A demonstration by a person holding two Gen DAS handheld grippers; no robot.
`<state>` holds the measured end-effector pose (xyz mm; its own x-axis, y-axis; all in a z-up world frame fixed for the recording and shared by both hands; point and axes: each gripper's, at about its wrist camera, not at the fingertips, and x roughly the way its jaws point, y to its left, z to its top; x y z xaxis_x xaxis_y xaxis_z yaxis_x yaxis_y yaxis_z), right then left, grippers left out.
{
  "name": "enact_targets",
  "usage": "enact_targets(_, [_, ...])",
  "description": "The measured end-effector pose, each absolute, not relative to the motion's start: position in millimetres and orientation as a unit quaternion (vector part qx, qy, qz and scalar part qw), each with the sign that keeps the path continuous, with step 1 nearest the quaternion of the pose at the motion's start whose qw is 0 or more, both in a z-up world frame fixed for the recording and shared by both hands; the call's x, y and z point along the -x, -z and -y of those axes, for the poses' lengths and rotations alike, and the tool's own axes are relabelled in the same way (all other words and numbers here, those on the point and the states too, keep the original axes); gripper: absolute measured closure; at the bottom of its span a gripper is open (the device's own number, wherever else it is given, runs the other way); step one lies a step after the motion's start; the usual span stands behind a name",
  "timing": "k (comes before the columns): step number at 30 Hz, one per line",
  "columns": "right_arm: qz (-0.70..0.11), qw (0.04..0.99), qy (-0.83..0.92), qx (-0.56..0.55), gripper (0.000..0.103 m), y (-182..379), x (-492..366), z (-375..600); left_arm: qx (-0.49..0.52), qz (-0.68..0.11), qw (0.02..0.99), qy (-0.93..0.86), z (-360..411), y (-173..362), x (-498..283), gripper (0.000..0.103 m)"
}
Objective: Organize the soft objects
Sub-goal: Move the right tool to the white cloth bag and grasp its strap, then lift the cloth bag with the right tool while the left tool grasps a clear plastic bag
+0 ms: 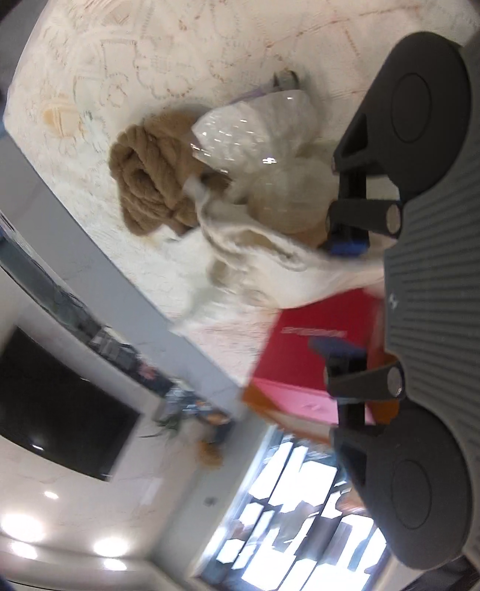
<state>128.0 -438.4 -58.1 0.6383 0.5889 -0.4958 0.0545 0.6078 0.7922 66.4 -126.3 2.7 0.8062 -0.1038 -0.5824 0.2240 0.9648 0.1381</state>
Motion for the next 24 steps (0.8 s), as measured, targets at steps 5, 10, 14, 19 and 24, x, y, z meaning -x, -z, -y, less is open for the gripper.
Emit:
enact_targets(5, [-0.383, 0.819, -0.150, -0.401, 0.044, 53.7, -127.0, 448.8, -0.096, -0.306, 0.944, 0.083, 121.8, -3.5, -65.2, 0.000])
enact_targets(10, [-0.379, 0.815, -0.216, -0.381, 0.051, 43.1, -115.2, 432.4, -0.093, -0.313, 0.942, 0.079, 119.3, -2.1, -66.0, 0.000])
enact_targets(14, [-0.407, 0.816, -0.202, -0.356, 0.052, 47.6, -131.0, 412.5, -0.088, -0.321, 0.939, 0.082, 118.3, -1.6, -68.1, 0.000])
enact_targets(19, [-0.440, 0.832, -0.161, -0.297, 0.097, 59.2, -141.1, 394.3, -0.100, -0.315, 0.940, 0.089, 122.8, -2.1, -63.1, 0.000])
enact_targets(24, [-0.391, 0.856, -0.172, -0.291, 0.100, 32.0, -120.2, 408.8, -0.125, -0.315, 0.932, 0.130, 136.7, 2.3, -60.4, 0.000])
